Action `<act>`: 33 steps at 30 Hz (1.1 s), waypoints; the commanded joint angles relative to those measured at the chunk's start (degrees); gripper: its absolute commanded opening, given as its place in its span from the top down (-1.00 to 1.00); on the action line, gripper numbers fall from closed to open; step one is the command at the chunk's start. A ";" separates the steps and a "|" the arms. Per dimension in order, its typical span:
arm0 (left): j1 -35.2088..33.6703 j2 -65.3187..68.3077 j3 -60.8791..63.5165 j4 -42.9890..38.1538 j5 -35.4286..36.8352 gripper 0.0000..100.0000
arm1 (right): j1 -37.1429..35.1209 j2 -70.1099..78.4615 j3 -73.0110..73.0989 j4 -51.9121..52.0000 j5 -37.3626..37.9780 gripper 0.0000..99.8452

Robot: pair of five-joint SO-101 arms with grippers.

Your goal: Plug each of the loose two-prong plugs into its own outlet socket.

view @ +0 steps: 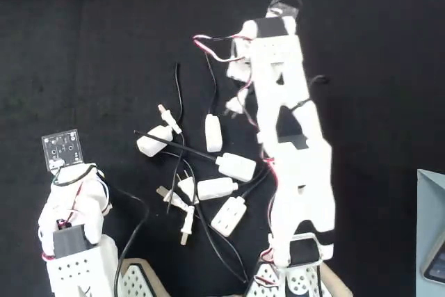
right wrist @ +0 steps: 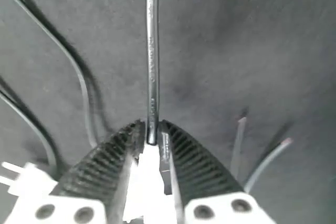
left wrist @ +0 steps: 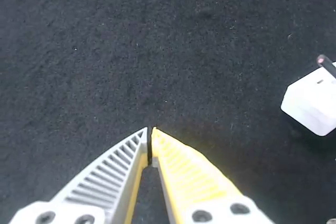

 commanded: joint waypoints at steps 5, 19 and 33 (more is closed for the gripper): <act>-0.48 -0.62 1.01 -0.88 -0.26 0.94 | 0.70 -1.10 -0.75 0.53 26.81 0.97; -0.48 -0.62 1.01 -0.88 -0.26 0.94 | -2.11 4.97 -6.11 1.85 30.95 0.71; -0.48 -0.62 1.01 -0.62 -0.26 0.94 | -4.13 -5.85 17.19 2.20 32.88 0.79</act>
